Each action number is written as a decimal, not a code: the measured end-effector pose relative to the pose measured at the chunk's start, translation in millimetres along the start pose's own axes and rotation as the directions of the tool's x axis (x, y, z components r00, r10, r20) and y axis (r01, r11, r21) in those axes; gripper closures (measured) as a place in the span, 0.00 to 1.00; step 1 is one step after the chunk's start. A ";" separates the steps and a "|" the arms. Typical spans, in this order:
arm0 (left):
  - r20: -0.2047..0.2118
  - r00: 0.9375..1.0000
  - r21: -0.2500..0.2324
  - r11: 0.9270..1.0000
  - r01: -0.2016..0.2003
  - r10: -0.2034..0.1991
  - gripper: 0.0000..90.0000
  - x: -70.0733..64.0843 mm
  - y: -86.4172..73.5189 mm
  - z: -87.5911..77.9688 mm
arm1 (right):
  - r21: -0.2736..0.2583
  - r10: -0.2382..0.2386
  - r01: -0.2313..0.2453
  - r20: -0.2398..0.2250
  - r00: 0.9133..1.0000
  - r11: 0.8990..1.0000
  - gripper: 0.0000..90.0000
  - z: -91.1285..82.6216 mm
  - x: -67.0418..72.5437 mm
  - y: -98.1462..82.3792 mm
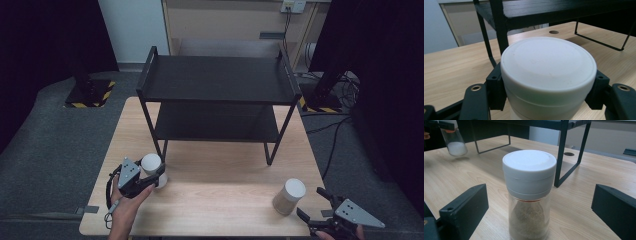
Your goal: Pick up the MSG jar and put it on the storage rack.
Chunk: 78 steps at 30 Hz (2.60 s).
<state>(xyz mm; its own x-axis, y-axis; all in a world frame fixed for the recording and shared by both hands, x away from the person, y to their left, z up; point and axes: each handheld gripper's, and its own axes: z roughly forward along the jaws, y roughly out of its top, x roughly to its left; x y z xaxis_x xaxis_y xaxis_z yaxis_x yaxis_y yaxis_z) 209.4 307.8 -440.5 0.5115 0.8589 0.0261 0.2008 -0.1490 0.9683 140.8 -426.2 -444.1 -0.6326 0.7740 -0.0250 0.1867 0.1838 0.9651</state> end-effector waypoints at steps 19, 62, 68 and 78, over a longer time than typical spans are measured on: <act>0.050 0.999 -0.027 0.999 0.020 -0.019 0.37 -0.2 14.4 -7.4 | 0.003 0.010 -0.010 -0.001 1.000 1.000 0.02 -2.3 -4.4 -1.6; 0.291 0.950 -0.093 0.992 -0.089 0.113 0.37 1.7 169.7 -17.4 | 0.024 0.030 -0.030 -0.021 0.999 0.999 0.02 -0.3 -9.2 -6.1; 0.319 0.944 -0.118 0.992 -0.052 0.088 0.37 14.7 190.7 -16.5 | 0.029 0.029 -0.028 -0.020 0.999 0.999 0.02 0.2 -8.6 -5.8; 0.344 0.934 -0.136 0.989 -0.049 0.094 0.37 23.1 227.0 -9.9 | 0.034 0.033 -0.032 -0.023 0.999 0.999 0.02 0.3 -9.1 -5.8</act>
<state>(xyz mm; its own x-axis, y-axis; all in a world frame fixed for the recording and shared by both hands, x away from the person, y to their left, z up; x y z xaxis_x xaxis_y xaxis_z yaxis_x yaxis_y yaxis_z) 258.5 298.7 -217.6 0.7840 0.6201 0.0296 0.0598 -0.1229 0.9906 145.8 -434.1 -449.5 -0.6431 0.7657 0.0123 0.2320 0.1795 0.9560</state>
